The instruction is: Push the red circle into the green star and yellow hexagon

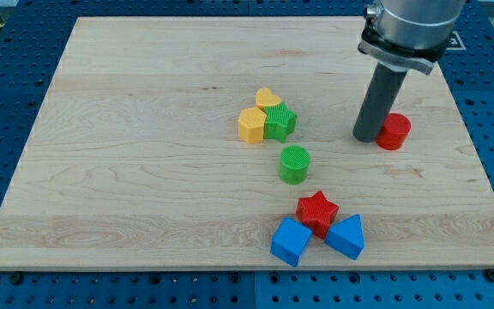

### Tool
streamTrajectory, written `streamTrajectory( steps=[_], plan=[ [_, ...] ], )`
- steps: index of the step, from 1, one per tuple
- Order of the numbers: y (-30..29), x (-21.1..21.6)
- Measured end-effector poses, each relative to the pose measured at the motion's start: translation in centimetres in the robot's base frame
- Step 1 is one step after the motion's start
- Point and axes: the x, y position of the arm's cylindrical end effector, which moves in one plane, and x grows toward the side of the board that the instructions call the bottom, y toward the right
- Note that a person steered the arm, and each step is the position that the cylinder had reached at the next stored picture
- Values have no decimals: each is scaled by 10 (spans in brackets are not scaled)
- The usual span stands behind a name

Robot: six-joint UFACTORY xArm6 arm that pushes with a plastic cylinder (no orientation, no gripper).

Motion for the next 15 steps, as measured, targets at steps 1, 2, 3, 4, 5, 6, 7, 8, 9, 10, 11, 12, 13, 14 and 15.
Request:
streamTrajectory(
  steps=[1,2,3,4,5,6,7,8,9,10,11,12,13,14,15],
  plan=[
    [1,27],
    [14,62],
    [69,43],
    [91,-1],
    [44,-25],
    [11,-44],
    [41,-44],
    [75,-14],
    [87,28],
    [66,41],
    [25,6],
    [-9,-16],
    [-7,0],
    [19,19],
    [37,-5]
  ],
)
